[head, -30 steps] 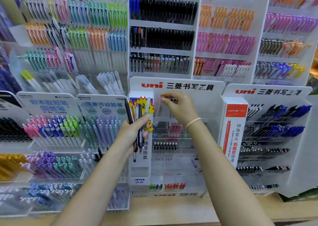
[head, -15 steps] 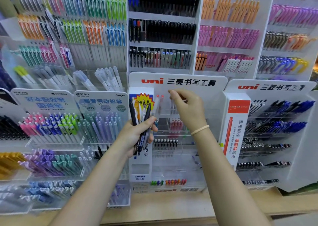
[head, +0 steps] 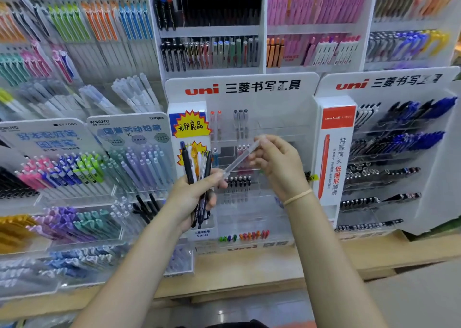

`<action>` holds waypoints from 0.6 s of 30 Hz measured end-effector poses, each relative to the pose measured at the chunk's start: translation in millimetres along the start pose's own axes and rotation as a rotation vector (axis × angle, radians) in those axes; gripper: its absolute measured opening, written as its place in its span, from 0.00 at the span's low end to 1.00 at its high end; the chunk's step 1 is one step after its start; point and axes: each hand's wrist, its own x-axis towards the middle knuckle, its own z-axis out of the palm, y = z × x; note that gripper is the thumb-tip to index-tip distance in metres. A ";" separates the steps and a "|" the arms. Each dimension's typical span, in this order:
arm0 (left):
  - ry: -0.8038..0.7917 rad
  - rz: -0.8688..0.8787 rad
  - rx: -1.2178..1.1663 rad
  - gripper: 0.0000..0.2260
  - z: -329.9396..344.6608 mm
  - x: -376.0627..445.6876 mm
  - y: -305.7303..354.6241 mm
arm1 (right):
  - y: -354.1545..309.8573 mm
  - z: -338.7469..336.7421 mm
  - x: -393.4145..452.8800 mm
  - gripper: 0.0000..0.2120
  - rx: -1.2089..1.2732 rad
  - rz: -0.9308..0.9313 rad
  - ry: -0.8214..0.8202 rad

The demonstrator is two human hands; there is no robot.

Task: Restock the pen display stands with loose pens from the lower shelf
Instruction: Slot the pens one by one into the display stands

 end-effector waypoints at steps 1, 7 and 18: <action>0.037 0.013 -0.024 0.08 1.0 0.5 -3.9 | 3.6 -5.1 -3.8 0.04 -0.013 -0.011 0.025; 0.176 0.095 -0.050 0.02 6.4 6.7 -16.4 | 22.0 -44.9 -24.1 0.03 -0.490 0.062 -0.201; 0.096 0.023 0.039 0.12 32.4 -3.9 -33.5 | 35.4 -36.0 -45.0 0.11 -0.261 0.086 -0.190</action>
